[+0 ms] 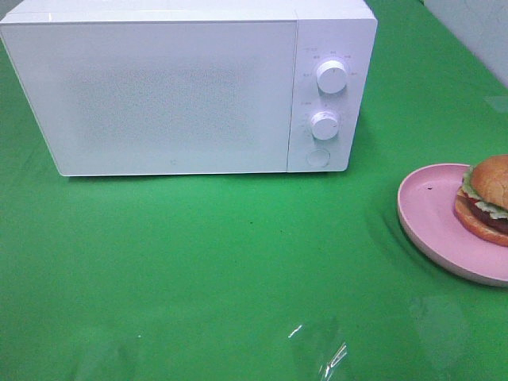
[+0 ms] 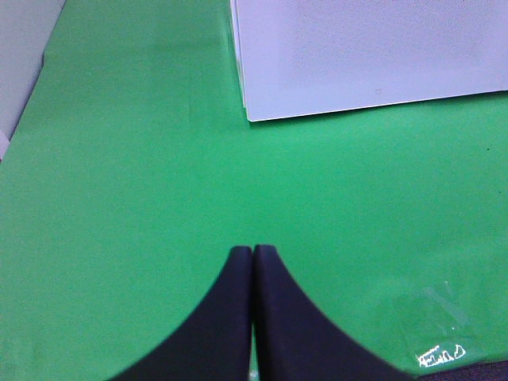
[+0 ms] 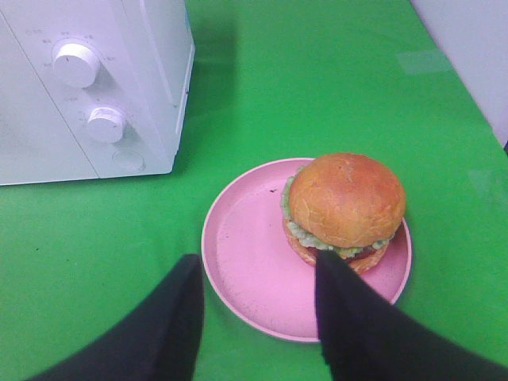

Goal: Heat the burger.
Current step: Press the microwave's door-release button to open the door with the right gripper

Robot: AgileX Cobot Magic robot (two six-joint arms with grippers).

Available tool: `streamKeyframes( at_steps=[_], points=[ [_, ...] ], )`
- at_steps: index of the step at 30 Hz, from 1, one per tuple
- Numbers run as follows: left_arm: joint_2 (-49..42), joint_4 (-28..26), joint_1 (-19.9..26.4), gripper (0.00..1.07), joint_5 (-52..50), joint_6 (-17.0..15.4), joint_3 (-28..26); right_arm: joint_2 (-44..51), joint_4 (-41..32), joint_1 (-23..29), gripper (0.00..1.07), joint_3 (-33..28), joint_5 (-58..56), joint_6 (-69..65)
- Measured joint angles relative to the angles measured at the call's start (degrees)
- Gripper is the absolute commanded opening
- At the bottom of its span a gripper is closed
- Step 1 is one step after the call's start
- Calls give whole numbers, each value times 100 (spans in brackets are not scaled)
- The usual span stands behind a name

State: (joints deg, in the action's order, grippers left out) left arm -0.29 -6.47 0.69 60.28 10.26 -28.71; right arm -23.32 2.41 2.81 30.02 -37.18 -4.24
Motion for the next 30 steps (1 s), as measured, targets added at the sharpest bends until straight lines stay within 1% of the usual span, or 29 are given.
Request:
streamKeyframes(
  at_steps=[1,2,3,5,6,7,8,9,10,11,14,15,16,17,20,22,23,24,25,26,29,30],
  points=[
    [0,0,0,0,0,0,0,0,0,0,31,0,0,0],
    [0,0,0,0,0,0,0,-315,-6,0,21,0,212,0],
    [0,0,0,0,0,0,0,-315,-6,0,21,0,212,0],
    [0,0,0,0,0,0,0,-945,-6,0,5,0,785,0],
    [0,0,0,0,0,0,0,-945,-6,0,5,0,785,0],
    [0,0,0,0,0,0,0,-1289,-6,0,3,0,1112,0],
    [0,0,0,0,0,0,0,-1289,-6,0,3,0,1112,0],
    [0,0,0,0,0,0,0,-1536,-6,0,0,0,1415,0],
    [0,0,0,0,0,0,0,-1536,-6,0,0,0,1415,0],
    [0,0,0,0,0,0,0,-1822,-6,0,0,0,1748,0],
    [0,0,0,0,0,0,0,-1982,-6,0,0,0,1942,0],
    [0,0,0,0,0,0,0,-2406,-6,0,0,0,2544,0],
    [0,0,0,0,0,0,0,-2406,-6,0,0,0,2544,0],
    [0,0,0,0,0,0,0,-2699,-6,0,0,0,3060,0],
    [0,0,0,0,0,0,0,-2848,-6,0,0,0,3317,0],
    [0,0,0,0,0,0,0,-3472,-6,0,0,0,4165,0],
    [0,0,0,0,0,0,0,-3472,-6,0,0,0,4165,0],
    [0,0,0,0,0,0,0,-3793,-6,0,0,0,4509,0],
    [0,0,0,0,0,0,0,-3793,-6,0,0,0,4509,0],
    [0,0,0,0,0,0,0,-4079,-6,0,0,0,4801,0],
    [0,0,0,0,0,0,0,-4291,-6,0,0,0,4950,0],
    [0,0,0,0,0,0,0,-4607,-6,6,0,63,5048,0]
  ],
)
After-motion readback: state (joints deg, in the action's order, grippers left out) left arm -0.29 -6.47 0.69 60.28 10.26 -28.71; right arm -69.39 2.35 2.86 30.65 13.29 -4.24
